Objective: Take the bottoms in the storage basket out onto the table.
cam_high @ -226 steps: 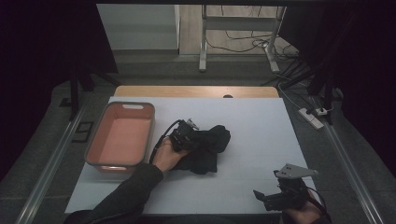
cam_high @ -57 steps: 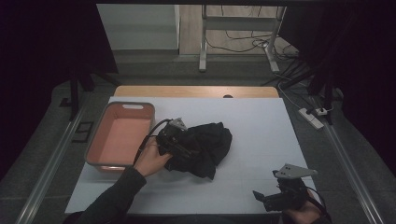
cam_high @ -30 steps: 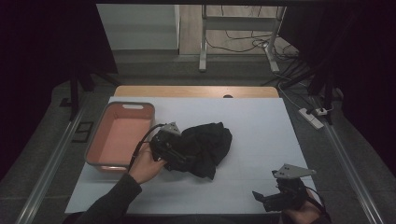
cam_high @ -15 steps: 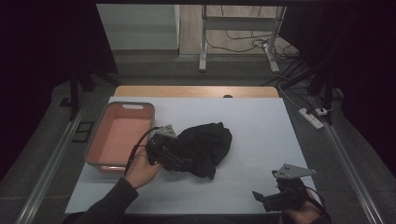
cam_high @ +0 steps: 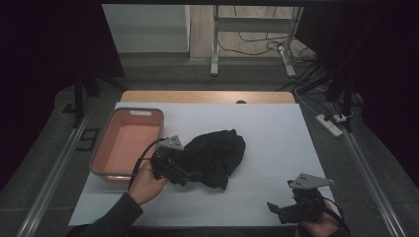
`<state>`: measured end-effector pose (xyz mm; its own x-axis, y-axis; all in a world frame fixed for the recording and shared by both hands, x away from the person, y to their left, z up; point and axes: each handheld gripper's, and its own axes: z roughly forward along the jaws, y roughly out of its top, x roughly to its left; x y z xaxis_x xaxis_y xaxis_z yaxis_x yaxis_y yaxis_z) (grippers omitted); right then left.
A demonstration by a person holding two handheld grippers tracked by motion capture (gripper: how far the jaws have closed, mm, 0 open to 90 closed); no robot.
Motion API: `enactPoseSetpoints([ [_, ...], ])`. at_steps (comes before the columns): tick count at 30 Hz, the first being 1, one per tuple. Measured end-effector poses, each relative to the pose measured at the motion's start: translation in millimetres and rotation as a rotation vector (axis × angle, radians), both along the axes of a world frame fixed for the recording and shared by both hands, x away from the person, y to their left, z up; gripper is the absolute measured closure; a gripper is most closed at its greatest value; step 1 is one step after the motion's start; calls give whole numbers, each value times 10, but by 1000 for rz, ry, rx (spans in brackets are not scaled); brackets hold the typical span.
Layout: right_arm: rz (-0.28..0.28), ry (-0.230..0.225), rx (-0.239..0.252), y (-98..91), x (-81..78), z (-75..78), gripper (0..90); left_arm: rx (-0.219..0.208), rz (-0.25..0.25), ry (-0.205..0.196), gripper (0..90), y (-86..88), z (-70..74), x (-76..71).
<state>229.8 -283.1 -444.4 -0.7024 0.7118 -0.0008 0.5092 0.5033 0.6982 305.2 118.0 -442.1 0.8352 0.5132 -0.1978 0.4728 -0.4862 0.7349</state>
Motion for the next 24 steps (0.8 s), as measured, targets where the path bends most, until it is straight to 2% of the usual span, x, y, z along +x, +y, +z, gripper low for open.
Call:
enactPoseSetpoints([
  [24,4,-3,-4,6,-1,-2,4,5,25,-18,0,166,-14,-223],
])
